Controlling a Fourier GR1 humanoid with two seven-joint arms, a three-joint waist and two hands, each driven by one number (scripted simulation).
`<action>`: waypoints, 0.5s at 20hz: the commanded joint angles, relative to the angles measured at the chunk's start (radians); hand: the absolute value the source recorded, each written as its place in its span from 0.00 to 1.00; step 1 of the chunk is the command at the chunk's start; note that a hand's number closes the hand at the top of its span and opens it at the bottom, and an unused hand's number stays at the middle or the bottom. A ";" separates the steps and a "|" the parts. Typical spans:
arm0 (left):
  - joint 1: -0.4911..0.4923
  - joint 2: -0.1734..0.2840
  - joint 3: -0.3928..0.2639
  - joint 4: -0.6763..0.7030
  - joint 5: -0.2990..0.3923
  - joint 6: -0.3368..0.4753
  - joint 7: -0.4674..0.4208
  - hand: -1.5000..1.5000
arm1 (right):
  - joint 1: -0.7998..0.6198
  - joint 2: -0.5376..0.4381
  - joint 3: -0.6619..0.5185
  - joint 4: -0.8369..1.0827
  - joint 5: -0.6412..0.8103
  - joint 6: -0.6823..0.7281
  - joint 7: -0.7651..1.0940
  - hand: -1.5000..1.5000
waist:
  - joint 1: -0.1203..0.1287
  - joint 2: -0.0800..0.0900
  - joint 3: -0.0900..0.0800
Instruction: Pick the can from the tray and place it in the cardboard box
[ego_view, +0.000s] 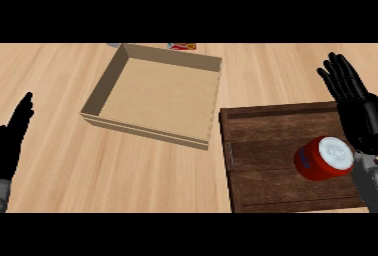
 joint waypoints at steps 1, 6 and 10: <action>0.010 -0.050 -0.009 -0.011 -0.034 0.002 -0.010 0.50 | -0.008 0.044 -0.021 -0.041 0.036 -0.076 0.040 0.00 | 0.002 0.002 -0.017; 0.011 -0.153 -0.088 -0.062 -0.026 0.030 -0.028 0.50 | -0.174 -0.011 -0.173 -0.084 0.041 -0.297 0.228 0.00 | -0.002 0.000 -0.019; 0.042 -0.159 -0.076 -0.048 0.024 -0.001 -0.039 0.50 | 0.007 -0.025 -0.172 -0.004 0.276 -0.561 0.364 0.00 | -0.030 -0.004 -0.022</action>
